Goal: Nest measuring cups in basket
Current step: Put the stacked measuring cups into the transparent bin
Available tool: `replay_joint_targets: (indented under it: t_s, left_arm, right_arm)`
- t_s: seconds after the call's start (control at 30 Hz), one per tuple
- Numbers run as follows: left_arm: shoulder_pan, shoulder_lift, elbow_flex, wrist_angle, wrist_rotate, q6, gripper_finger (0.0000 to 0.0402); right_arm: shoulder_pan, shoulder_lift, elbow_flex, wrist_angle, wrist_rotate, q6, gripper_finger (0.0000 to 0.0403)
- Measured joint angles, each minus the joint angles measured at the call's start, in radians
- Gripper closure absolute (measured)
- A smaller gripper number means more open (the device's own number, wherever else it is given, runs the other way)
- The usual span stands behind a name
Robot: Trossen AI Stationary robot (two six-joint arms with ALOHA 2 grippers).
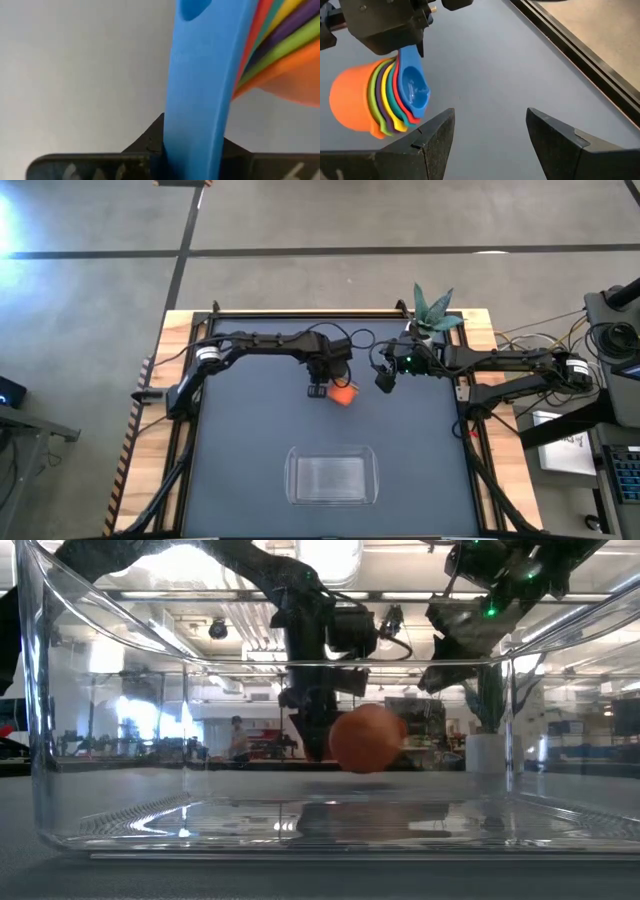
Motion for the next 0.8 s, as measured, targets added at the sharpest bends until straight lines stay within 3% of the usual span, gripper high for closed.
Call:
replay_joint_targets:
  t_s: [0.6, 0.8]
  left_arm:
    - [-0.001, 0.001, 0.0, -0.017, -0.006, 0.01, 0.0374]
    - [-0.006, 0.001, 0.0, -0.002, -0.134, 0.015, 0.0376]
  right_arm:
    - [0.0, 0.0, 0.0, -0.002, 0.0, -0.005, 0.0165]
    - [0.0, 0.0, 0.0, -0.009, -0.001, 0.002, 0.0165]
